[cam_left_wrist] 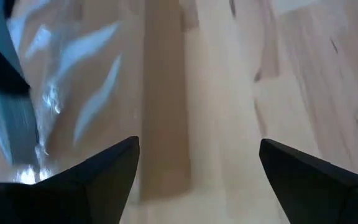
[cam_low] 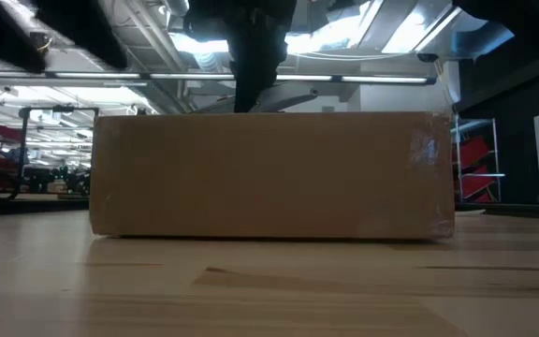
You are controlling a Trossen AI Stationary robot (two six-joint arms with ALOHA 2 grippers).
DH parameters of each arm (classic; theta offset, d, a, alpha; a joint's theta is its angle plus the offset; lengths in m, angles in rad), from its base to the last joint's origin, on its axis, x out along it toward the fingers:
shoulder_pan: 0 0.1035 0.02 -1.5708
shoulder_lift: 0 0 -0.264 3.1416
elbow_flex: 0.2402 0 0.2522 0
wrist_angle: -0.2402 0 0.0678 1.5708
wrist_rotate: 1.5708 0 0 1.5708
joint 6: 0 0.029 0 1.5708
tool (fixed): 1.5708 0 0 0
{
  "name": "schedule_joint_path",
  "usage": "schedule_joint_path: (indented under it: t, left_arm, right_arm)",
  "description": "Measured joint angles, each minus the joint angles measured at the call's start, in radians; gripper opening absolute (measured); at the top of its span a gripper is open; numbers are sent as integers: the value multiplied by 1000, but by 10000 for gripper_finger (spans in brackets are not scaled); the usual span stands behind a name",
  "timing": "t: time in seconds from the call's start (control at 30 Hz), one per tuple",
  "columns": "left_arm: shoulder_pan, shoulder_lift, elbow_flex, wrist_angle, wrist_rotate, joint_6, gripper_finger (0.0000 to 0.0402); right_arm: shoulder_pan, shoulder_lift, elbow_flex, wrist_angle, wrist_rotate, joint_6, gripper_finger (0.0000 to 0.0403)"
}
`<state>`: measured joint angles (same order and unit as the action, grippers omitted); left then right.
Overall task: Unpack boxes
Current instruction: Open the box using the silver cutter
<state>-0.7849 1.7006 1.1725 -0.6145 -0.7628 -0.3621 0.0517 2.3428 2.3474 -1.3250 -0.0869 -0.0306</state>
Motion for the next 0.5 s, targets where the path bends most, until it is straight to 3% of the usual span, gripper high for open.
schedule_joint_path:
  t: [0.5]
  left_arm:
    - [118, 2, 5, -13, -27, 104, 321]
  right_arm:
    - [1, 0, 0, 0, -3, 28, 63]
